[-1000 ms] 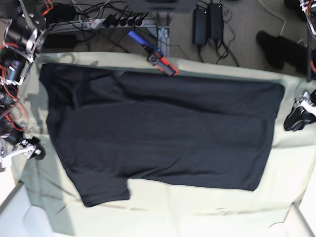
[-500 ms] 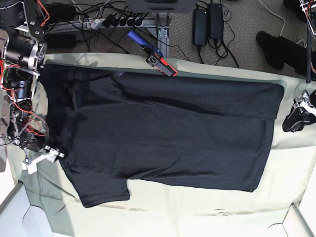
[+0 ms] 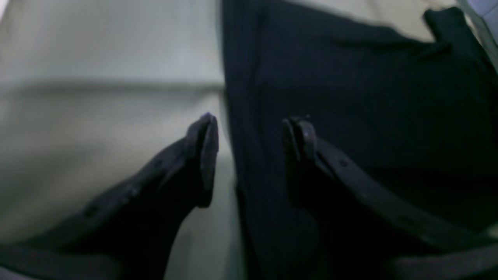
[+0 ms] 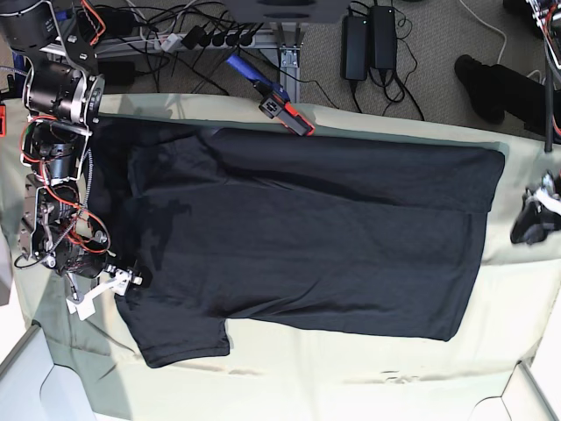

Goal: Fold the T-shirt properly
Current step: 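Move the left gripper to the other hem corner and grasp, then lift the hem with both grippers and fold it toward the collar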

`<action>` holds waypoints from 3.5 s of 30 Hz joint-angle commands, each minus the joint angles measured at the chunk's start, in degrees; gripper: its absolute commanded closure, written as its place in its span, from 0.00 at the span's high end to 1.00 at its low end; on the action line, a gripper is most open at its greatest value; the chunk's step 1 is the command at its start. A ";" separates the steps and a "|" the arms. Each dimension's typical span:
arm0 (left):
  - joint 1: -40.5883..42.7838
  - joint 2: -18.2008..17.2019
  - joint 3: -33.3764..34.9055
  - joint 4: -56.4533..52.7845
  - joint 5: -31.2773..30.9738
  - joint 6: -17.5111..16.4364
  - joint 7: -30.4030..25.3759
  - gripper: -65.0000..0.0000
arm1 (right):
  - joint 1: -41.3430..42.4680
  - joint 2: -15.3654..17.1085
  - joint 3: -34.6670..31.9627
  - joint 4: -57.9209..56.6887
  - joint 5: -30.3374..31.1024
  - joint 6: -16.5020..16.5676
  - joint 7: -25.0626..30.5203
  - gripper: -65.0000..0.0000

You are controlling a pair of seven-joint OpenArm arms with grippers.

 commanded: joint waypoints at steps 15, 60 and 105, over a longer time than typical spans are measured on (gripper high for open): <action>-34.88 2.49 15.50 -44.37 13.00 4.11 -12.33 0.47 | 1.66 0.74 0.07 1.16 0.94 3.74 -2.19 0.54; -39.36 4.81 16.72 -51.47 1.53 -0.95 3.69 0.00 | 1.64 1.97 0.07 1.16 10.12 5.84 -9.01 0.00; -19.41 -4.90 16.70 -24.98 -16.11 -0.95 24.13 0.00 | -15.93 12.13 0.37 18.84 22.84 8.20 -24.00 0.00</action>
